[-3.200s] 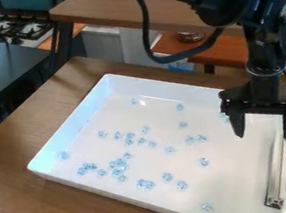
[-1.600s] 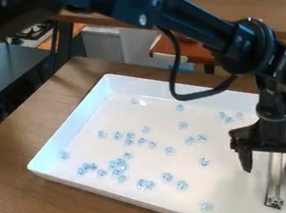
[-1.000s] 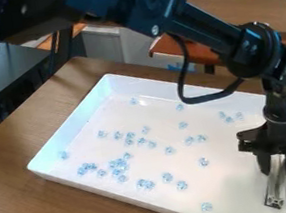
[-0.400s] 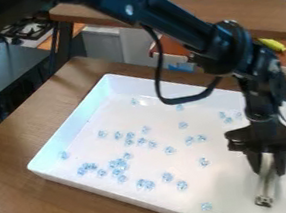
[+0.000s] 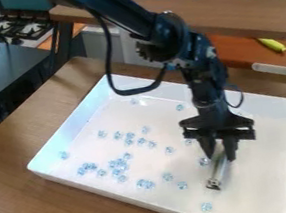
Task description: Sweep into pile
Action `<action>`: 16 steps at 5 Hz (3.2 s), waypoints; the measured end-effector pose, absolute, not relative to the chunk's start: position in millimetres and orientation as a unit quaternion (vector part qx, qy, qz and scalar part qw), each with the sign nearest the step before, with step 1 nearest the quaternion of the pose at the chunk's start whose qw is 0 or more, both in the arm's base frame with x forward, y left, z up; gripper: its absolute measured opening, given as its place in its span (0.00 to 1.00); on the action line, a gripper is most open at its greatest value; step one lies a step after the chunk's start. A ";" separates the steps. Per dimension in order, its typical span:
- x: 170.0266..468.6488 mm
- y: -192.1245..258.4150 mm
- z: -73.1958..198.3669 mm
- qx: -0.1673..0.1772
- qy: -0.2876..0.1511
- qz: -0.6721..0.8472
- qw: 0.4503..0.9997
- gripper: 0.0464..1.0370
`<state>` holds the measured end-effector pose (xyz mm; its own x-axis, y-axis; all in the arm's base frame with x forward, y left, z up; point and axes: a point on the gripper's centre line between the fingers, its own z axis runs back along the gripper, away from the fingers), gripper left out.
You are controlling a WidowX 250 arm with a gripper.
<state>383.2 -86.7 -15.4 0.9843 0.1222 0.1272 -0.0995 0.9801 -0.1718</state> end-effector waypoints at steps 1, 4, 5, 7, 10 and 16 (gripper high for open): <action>378.4 -62.0 -15.7 -0.088 -0.066 0.061 0.992 0.33; 368.5 15.4 -17.9 -0.072 -0.073 0.066 0.993 0.33; 362.4 50.7 -17.6 -0.056 -0.063 0.075 0.994 0.33; 343.3 108.0 -14.7 -0.043 -0.025 0.082 0.995 0.33; 357.2 54.3 41.9 -0.137 -0.096 0.091 0.982 0.33; 349.4 -141.3 17.9 -0.143 -0.102 0.060 0.983 0.33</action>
<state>349.4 -141.3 17.9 0.9721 0.1467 0.1830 -0.0886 0.9521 -0.2927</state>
